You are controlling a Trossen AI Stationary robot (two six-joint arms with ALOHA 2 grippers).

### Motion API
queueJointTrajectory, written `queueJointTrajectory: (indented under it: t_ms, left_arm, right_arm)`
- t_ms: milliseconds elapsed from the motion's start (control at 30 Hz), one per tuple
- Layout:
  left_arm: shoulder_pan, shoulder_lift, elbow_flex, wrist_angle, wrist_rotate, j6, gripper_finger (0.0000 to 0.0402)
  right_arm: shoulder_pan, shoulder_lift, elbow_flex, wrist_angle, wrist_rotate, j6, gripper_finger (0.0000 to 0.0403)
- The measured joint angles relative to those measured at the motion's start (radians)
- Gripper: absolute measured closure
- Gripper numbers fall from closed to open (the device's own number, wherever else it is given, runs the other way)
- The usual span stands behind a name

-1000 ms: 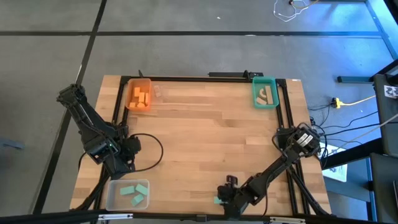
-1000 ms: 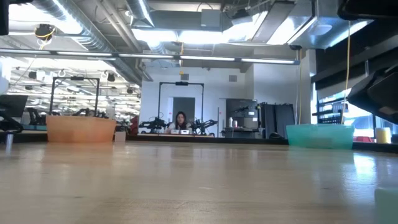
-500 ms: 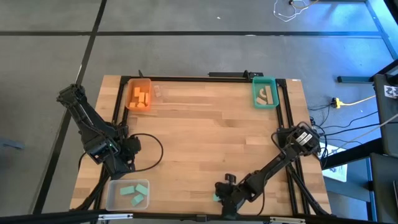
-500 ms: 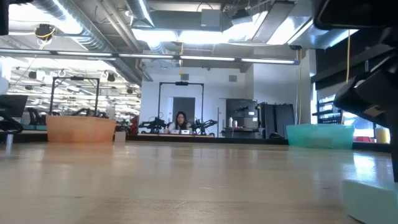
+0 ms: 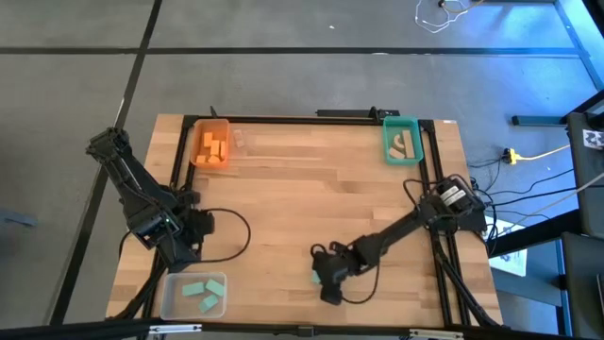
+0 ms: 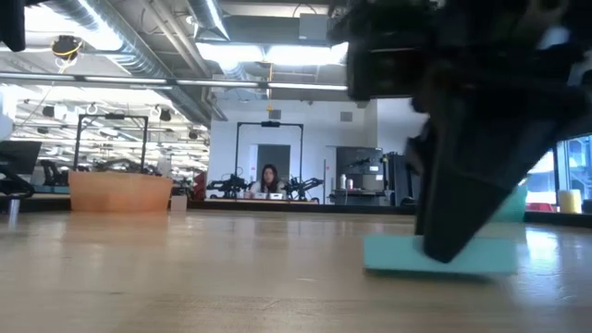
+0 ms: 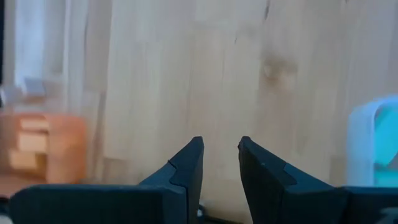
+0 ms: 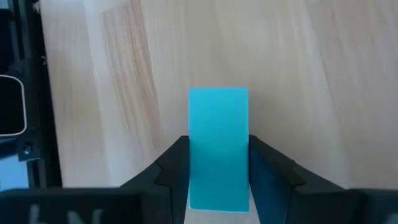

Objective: Sort & place blocks by color
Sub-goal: Put the blue block into the transparent bin

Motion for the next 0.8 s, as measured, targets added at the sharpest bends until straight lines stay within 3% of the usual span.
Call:
queueJointTrajectory:
  t_ms: [233, 800]
  left_arm:
    - [0.0, 0.0, 0.0, 0.004, -0.026, 0.186, 0.0308]
    - [0.0, 0.0, 0.0, 0.008, -0.045, 0.192, 0.0308]
  right_arm:
    - [-0.097, 0.007, 0.052, -0.018, -0.121, -0.154, 0.0275]
    - [-0.255, 0.007, 0.191, -0.092, -0.27, -0.316, 0.0275]
